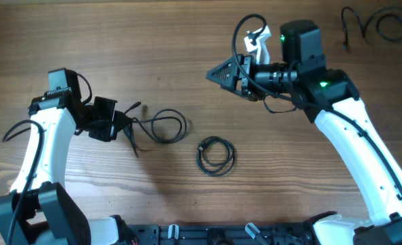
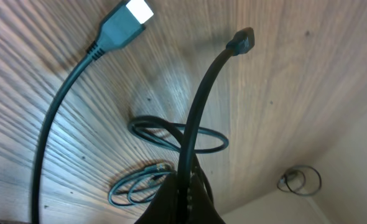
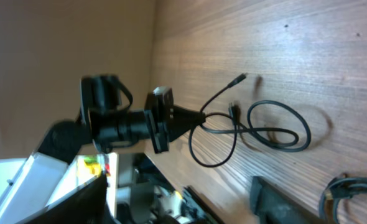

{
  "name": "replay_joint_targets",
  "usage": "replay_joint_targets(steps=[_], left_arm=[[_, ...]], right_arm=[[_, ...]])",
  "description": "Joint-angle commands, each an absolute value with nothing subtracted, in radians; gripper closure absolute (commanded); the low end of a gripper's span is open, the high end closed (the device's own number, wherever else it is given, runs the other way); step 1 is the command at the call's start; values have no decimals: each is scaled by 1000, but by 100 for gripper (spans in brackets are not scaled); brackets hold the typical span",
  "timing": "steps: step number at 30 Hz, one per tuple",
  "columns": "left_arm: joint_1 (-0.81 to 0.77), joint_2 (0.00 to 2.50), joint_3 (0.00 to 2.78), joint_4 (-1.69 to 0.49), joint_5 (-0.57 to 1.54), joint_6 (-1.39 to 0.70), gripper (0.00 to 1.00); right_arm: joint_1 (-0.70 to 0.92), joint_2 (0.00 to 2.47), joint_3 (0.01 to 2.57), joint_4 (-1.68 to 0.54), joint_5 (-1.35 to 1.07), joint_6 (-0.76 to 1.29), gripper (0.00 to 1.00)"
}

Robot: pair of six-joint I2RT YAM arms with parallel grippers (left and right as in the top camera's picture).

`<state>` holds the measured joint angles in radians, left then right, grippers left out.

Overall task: Untangle cables
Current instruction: 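Pull the cable apart, left gripper left and right gripper right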

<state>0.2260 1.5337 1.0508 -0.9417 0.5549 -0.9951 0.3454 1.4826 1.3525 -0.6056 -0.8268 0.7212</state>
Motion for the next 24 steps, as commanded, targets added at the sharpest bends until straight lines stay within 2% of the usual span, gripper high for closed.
replay_joint_targets(steps=[1,2,8,11,15,18,20,24], left_arm=[[233,1518,1047,-923,708,-976,96],[233,1518,1047,-898,801,-976,96],[228,1518,1047,-773,1186,-918,96],[220,1518,1047,-765,1192,-921,96],[208,1518,1047,-763,1198,-980,96],[176,1518,1047,-762,1207,-1025,96],[158,1518,1047,-762,1198,-1030,96],[143,1518,1047,-762,1169,-1033,96]], right_arm=[[376,1489,1367,-629,-818,667,5],[391,1489,1367,-638,-791,646,0],[426,1489,1366,-683,-620,630,0],[446,1490,1366,-701,-646,620,0],[564,1499,1366,-682,-647,489,1],[640,1522,1366,-665,-585,490,8],[693,1547,1366,-646,-566,489,18],[761,1601,1366,-637,-441,557,25]])
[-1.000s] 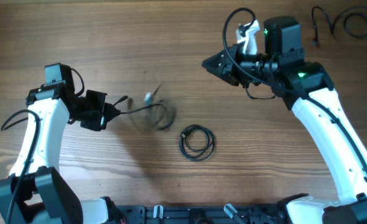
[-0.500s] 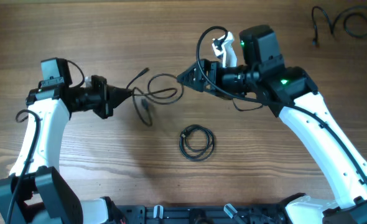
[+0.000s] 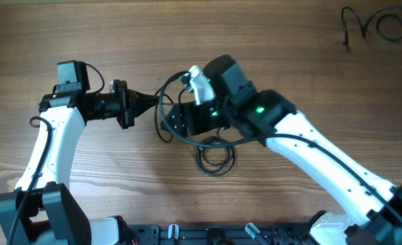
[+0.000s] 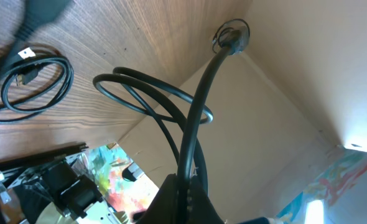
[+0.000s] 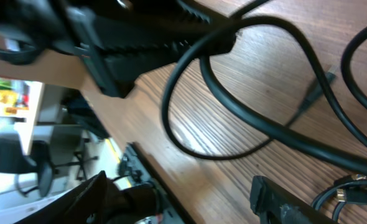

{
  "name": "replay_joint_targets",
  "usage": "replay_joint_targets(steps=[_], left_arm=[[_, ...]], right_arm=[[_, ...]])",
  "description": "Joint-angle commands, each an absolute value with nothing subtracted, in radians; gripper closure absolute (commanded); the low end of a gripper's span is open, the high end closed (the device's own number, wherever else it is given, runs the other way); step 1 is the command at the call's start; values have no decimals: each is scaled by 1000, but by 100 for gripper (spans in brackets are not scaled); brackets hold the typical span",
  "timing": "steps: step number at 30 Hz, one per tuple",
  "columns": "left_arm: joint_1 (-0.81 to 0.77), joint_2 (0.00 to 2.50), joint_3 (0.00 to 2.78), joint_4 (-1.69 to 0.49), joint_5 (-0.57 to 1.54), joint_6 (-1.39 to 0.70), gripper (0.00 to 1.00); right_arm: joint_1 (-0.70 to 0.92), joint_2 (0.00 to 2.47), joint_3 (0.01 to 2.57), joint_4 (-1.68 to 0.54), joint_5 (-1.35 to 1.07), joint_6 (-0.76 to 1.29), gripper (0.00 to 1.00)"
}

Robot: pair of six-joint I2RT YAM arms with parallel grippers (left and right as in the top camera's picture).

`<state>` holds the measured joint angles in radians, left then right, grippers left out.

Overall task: Untangle cables
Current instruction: 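Pull the cable apart, left gripper left and right gripper right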

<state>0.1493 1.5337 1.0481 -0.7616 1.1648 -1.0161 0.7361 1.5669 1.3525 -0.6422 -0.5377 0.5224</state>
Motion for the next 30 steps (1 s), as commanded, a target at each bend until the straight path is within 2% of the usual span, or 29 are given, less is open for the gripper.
replay_joint_targets(steps=[1,6,14,16,17,19,20,26,28,30], left_arm=[[143,1518,1047,-762,1166,-1033,96],[141,1518,1047,-763,1166,-1121,96],[141,1518,1047,-763,1196,-1134,96],[141,1518,1047,-763,1196,-1134,96],[141,1518,1047,-763,1195,-1134,96],[141,1518,1047,-763,1195,-1130,96],[141,1518,1047,-763,1190,-1129,96],[141,1518,1047,-808,1005,-970,96],[141,1518,1047,-876,902,-931,96],[141,1518,1047,-897,888,-805,96]], right_arm=[[767,1612,1366,-627,-445,561,27],[804,1647,1366,-591,-420,562,34],[859,1706,1366,-505,-348,582,36],[859,1706,1366,-493,-348,587,49],[859,1706,1366,-487,-347,587,59],[859,1706,1366,-476,-348,588,90],[859,1705,1366,-475,-350,592,96],[796,1587,1371,-463,-347,664,96],[708,1498,1371,-464,-347,701,96],[614,1434,1371,-465,-338,710,96]])
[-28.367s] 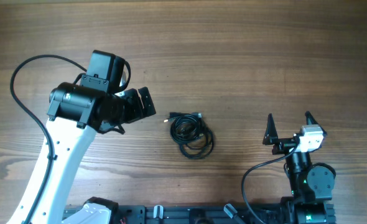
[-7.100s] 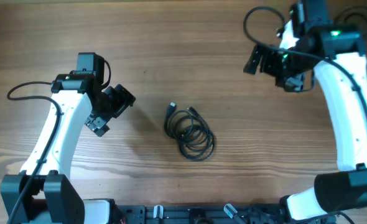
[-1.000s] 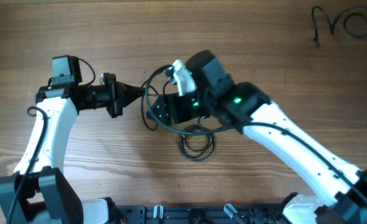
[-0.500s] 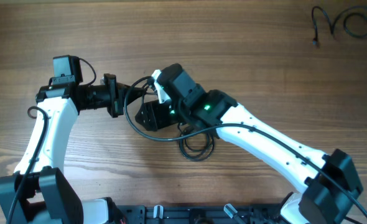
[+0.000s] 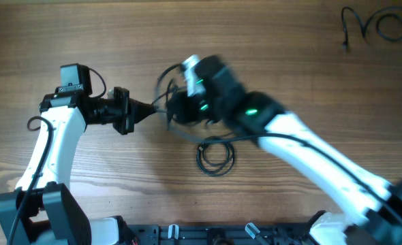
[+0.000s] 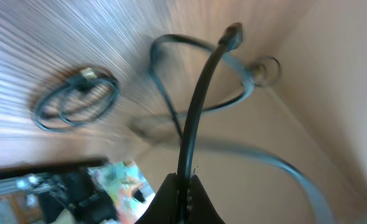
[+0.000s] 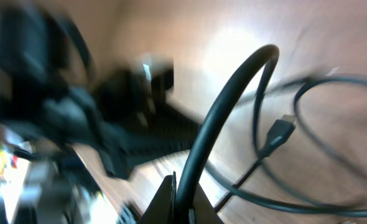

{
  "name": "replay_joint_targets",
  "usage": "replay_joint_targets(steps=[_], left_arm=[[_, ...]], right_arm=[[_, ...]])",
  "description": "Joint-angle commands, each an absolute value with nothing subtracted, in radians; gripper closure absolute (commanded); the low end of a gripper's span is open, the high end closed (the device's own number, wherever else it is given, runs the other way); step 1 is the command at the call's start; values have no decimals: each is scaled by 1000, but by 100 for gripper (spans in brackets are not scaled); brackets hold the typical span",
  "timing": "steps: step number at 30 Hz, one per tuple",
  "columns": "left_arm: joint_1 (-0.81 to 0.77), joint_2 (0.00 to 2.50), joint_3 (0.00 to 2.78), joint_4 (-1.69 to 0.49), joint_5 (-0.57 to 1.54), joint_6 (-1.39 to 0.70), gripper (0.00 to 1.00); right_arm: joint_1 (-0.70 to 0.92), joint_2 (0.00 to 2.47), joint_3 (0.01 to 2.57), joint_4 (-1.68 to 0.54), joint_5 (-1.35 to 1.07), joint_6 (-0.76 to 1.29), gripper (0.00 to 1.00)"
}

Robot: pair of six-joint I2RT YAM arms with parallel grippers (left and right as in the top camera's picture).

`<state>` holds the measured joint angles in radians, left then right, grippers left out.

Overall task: Untangle cables
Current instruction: 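Pull the cable apart, left gripper left and right gripper right, then stretch the cable out, right gripper moving to the upper right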

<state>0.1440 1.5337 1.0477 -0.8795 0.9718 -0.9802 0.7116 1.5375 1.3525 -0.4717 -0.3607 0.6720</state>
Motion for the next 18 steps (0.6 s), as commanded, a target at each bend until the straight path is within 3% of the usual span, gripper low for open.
replay_joint_targets(steps=[1,5,8,11,18], left_arm=[[141,1518,1047,-905,889,-757,96],[141,1518,1047,-951,947,-598,96],[141,1518,1047,-962,1198,-469,96],[176,1518,1047,-947,1392,-490,96],[426,1518,1047,-940,1367,-505,96]], right_arm=[[567,1412,1371,-470,-315,710,96],[453,1401,1370,-539,-182,710,96],[445,1402,1367,-611,-55,707,96],[444,1400,1367,-731,102,712,96],[320,1400,1367,-874,268,736,96]])
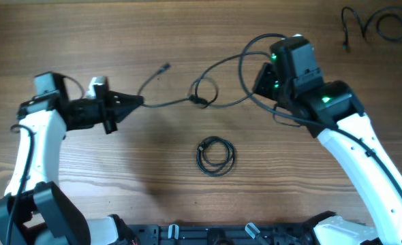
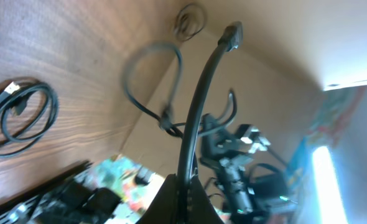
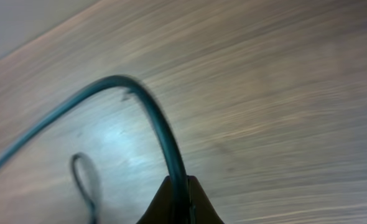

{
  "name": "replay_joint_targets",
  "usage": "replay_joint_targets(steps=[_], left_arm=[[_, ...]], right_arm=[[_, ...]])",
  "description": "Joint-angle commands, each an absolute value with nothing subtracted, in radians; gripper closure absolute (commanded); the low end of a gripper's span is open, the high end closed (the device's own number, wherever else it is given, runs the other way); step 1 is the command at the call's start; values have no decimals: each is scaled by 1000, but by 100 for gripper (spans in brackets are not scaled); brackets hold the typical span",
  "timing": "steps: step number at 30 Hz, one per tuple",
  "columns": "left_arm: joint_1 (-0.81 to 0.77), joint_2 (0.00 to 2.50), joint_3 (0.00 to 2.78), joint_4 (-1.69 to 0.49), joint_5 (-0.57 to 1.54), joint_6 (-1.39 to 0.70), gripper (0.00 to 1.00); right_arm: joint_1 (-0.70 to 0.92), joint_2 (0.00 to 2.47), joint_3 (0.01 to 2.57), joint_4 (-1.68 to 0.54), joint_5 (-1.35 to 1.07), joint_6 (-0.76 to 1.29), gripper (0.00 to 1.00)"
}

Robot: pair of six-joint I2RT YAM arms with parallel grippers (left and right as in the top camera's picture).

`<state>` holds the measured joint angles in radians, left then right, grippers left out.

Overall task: Untangle cables
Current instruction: 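Stretch the cable out, right gripper moving to the upper right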

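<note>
A thin black cable (image 1: 221, 64) is stretched above the table between both grippers, with a small knotted loop (image 1: 201, 95) in the middle. My left gripper (image 1: 138, 101) is shut on one part of it, and the short free end with its plug (image 1: 165, 67) sticks out beyond. In the left wrist view the cable (image 2: 199, 106) rises from the shut left gripper (image 2: 186, 186) to the plug (image 2: 233, 34). My right gripper (image 1: 261, 80) is shut on the other part; in the right wrist view the cable (image 3: 162, 124) arcs away from the right gripper (image 3: 178, 186).
A second black cable, neatly coiled (image 1: 216, 155), lies on the wooden table (image 1: 119, 177) at the front middle, also in the left wrist view as the coiled cable (image 2: 18, 118). A third cable (image 1: 378, 24) lies at the far right corner.
The two grippers were close together over the middle of the table. Now the left one is further left and the right one further right, and the cable is drawn out between them.
At first my left gripper held the looped cable at the left while the right gripper stood open far to the right. Then the open right gripper was at the loops beside the left one. Then it was shut on the cable. Now the grippers stand apart with the cable stretched.
</note>
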<state>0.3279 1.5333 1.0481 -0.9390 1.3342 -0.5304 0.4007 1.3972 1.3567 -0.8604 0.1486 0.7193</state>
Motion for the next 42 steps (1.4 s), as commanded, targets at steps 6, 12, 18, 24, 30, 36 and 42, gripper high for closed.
replay_joint_targets(steps=[6,12,18,24,30,36,42], left_arm=[[552,1518,1047,-959,1114,-549,96],[611,1518,1047,-964,865,-622,96],[674,1518,1047,-963,748,-641,96],[677,1518,1047,-963,632,-641,96],[677,1518,1047,-973,496,-697,96],[677,1518,1047,-957,500,-698,96],[667,1518,1047,-947,490,-742,96]], right_arm=[[188,1400,1367,-880,262,729,96],[122,1400,1367,-892,270,733,96],[23,1401,1367,-907,265,733,96],[13,1401,1367,-944,408,748,96],[-129,1405,1367,-921,360,733,96],[-217,1410,1367,-900,327,676,96],[-268,1419,1367,-903,381,696,96]])
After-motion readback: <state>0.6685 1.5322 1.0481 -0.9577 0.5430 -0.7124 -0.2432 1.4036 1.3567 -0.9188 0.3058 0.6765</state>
